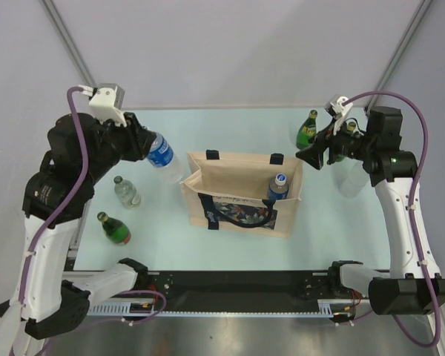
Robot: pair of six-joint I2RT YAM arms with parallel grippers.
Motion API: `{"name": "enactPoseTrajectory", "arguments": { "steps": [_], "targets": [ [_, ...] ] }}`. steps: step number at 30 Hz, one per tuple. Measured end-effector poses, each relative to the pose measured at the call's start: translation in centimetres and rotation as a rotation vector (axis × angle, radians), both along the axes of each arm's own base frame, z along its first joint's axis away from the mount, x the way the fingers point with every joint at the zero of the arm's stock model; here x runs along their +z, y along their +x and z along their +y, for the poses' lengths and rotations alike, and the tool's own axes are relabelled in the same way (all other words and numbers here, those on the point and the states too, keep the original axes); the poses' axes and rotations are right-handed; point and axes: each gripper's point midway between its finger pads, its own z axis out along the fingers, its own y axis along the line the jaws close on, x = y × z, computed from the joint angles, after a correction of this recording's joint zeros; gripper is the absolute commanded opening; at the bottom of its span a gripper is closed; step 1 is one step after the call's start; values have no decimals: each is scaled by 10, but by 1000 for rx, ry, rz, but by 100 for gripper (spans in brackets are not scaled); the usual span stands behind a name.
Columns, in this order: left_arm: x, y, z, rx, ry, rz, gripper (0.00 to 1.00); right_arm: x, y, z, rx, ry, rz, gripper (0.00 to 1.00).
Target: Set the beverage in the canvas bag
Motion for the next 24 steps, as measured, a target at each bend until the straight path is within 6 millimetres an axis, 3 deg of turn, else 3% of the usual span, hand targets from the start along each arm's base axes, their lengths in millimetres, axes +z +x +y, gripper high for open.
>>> {"name": "enactPoseTrajectory", "arguments": {
  "steps": [4,9,18,24],
  "targets": [
    [25,-5,-32,-135,-28,-38,0,0,3,-7,-25,1,1,71],
    [28,-9,-85,-312,-14,-24,0,0,3,-12,-39,2,6,71],
    [-16,-5,-178,-544,100,50,0,3,-7,-14,-40,10,3,71],
    [-42,3,-220,-632,162,32,0,-6,-13,-13,-25,12,44,71]
  ]
}}
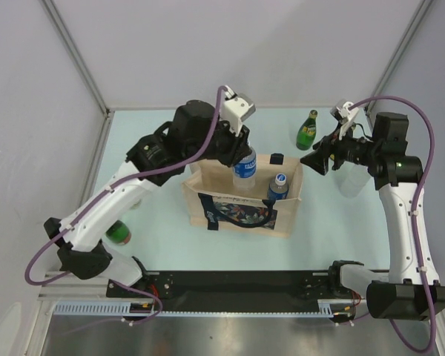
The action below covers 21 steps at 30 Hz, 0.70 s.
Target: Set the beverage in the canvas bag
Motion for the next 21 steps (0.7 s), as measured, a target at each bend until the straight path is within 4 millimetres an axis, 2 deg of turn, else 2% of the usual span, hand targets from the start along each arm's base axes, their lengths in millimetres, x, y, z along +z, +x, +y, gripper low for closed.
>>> {"name": "enactPoseTrajectory", "arguments": {
  "steps": [6,9,16,21],
  "targets": [
    [-40,7,-19,-54,39,-13,0,-8,-1,1,8,6,33,71],
    [-72,10,-27,-81,70,-2,0,-12,1,1,10,7,47,71],
    [-115,17,-44,-108,73,10,0,-19,5,1,15,5,68,71],
    [-139,24,-59,-122,76,14,0,-20,6,1,14,6,72,71]
  ]
}}
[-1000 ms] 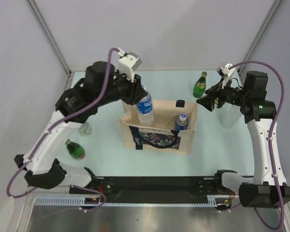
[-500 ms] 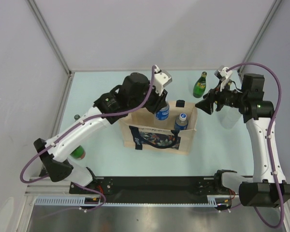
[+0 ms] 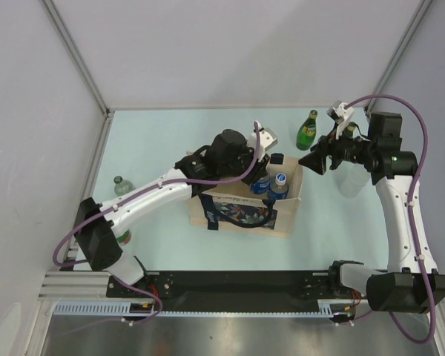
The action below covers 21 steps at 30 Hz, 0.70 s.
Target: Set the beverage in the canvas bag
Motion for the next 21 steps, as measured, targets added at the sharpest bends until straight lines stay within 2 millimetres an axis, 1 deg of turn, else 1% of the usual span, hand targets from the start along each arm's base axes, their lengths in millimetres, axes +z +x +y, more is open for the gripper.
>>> {"name": "enactPoseTrajectory", "arguments": {
  "steps": [3,6,10,17,20,21],
  "targets": [
    [-8,5,-9,-7,-2,-13,0,0,0,0,-1,0,0,71],
    [-15,9,-13,-10,-2,-30,0,0,1,-1,-5,0,0,71],
    [-23,11,-15,-15,-3,-45,0,0,1,-3,-9,0,0,71],
    [-46,8,-14,-28,13,-49,0,0,2,-4,-14,0,1,71],
    [-54,9,-17,-30,15,-50,5,-1,2,-4,-13,0,2,71],
    [-53,10,-20,-31,6,-57,14,-1,2,-4,-13,-1,3,71]
  ]
}}
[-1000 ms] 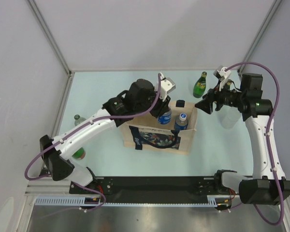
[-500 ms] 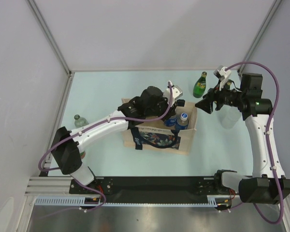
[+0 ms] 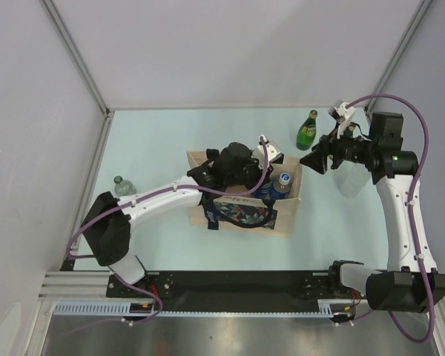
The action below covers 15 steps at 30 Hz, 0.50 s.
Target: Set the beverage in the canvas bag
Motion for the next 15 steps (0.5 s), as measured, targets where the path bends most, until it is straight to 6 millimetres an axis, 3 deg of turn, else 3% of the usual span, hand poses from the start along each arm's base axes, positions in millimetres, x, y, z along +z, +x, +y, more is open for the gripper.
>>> {"name": "enactPoseTrajectory", "arguments": {
  "steps": [6,11,15],
  "targets": [
    [-1,2,-5,6,-16,-20,53,-3,2,0,-2,0,10,71],
    [9,6,-6,26,-44,-52,70,-3,4,-3,-8,-8,10,71],
    [27,7,-2,45,-72,-80,75,-2,11,-6,-22,-22,8,71]
  ]
}}
